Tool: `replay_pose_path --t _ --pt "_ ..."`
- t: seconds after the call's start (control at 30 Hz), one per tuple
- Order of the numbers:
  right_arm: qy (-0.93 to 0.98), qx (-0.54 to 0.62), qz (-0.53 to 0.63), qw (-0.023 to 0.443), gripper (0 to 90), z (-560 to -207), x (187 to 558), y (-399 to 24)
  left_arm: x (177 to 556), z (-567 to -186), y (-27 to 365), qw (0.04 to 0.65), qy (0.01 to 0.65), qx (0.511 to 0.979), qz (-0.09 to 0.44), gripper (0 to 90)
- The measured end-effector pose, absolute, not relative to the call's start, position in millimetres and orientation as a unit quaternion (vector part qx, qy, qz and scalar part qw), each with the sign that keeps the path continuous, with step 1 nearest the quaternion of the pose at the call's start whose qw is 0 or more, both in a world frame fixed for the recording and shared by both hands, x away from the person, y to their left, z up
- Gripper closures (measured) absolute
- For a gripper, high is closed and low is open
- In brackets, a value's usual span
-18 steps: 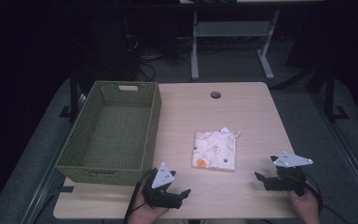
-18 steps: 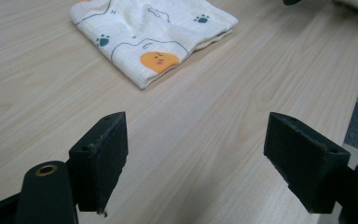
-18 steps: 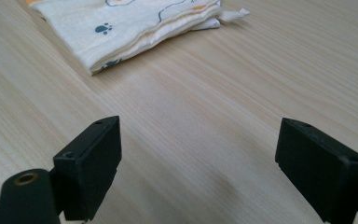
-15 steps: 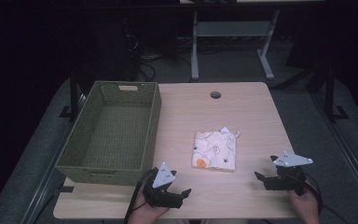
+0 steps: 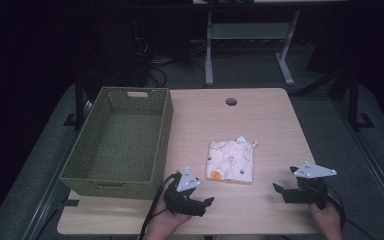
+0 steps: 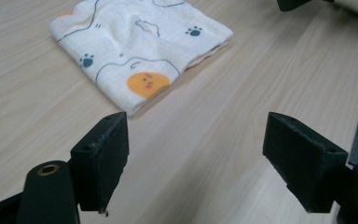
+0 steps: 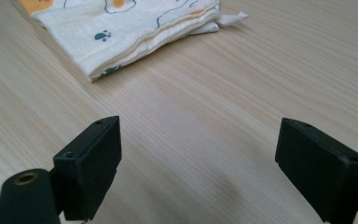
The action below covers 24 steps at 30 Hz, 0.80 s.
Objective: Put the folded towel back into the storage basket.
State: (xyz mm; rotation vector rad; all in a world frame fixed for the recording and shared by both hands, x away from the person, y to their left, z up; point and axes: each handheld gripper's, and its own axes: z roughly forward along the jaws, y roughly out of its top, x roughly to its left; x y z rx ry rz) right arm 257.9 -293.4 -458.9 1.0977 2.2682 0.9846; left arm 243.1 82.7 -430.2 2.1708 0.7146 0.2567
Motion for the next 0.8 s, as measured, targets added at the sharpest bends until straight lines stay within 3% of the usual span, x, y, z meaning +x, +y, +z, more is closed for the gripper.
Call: replay_pose_path --t 0.8 --pt "0.816 0.389 0.374 0.208 13.8 -457 258 -298 299 -414 20 0.367 0.267 0.885 0.101 25.3"
